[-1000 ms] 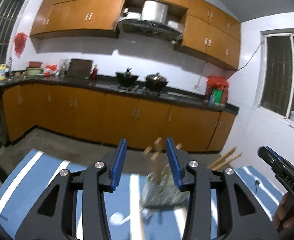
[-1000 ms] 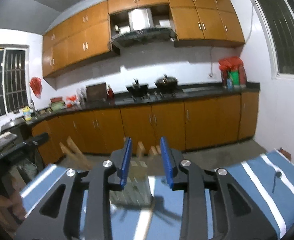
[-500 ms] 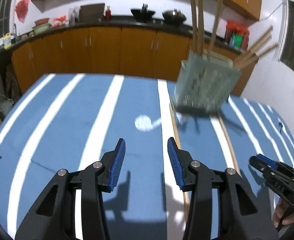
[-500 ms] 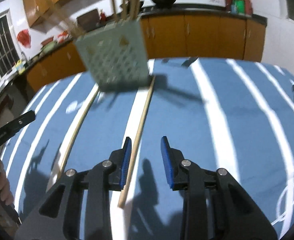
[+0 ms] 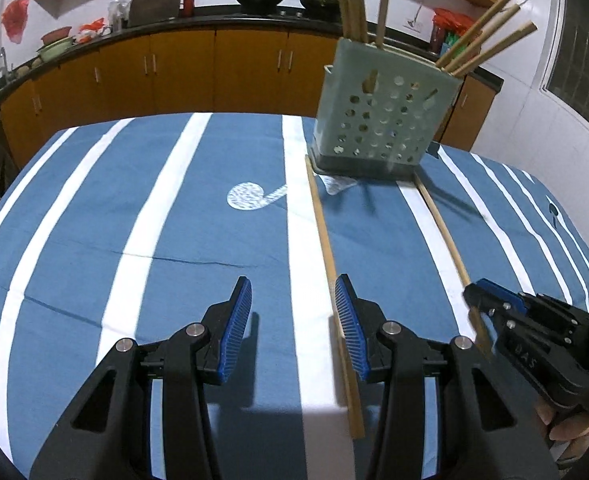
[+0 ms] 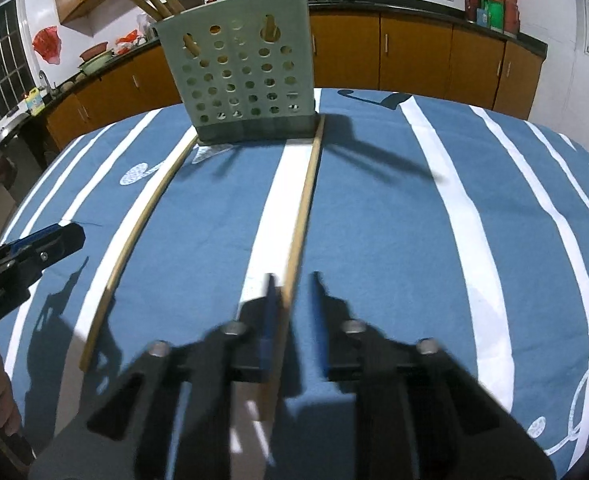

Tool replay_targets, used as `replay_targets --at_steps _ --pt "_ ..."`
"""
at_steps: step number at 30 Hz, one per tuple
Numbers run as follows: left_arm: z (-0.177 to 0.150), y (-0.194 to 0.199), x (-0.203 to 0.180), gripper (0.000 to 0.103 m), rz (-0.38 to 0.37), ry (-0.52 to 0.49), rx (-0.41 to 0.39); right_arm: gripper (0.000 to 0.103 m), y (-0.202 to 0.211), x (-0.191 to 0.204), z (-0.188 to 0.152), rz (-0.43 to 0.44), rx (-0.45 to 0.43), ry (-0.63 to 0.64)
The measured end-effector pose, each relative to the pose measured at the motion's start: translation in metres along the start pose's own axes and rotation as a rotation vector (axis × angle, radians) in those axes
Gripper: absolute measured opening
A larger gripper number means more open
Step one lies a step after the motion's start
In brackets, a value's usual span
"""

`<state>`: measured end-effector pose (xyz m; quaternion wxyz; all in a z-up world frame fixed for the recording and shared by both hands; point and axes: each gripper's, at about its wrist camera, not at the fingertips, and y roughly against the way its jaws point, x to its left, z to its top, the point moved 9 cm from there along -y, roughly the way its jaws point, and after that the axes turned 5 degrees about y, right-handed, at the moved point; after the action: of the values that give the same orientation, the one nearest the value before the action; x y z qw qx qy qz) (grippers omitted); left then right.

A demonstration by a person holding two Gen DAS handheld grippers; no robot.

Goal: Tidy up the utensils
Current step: 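Lower both open tools and close each on a remaining chopstick, then hold both chopsticks just above the table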

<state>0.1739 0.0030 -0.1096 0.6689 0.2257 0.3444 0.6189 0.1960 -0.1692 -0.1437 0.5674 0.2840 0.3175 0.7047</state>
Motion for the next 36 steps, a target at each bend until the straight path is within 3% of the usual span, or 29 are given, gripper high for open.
replay_targets --at_steps 10,19,25,29,36 --pt "-0.007 -0.006 -0.011 0.045 -0.012 -0.022 0.026 0.008 0.003 -0.034 0.002 -0.065 -0.017 -0.085" --pt "-0.016 -0.016 -0.026 0.043 -0.016 -0.065 0.057 0.008 0.009 -0.046 0.005 -0.072 -0.036 -0.112" --pt "-0.022 -0.026 -0.028 0.028 0.022 -0.089 0.079 0.008 0.008 -0.043 0.005 -0.065 -0.034 -0.109" --pt "-0.018 -0.029 -0.023 0.009 0.053 -0.093 0.069 0.008 0.008 -0.044 0.005 -0.066 -0.035 -0.110" --pt "-0.005 -0.032 0.005 0.008 0.093 -0.038 0.061 0.008 0.008 -0.045 0.005 -0.068 -0.038 -0.112"
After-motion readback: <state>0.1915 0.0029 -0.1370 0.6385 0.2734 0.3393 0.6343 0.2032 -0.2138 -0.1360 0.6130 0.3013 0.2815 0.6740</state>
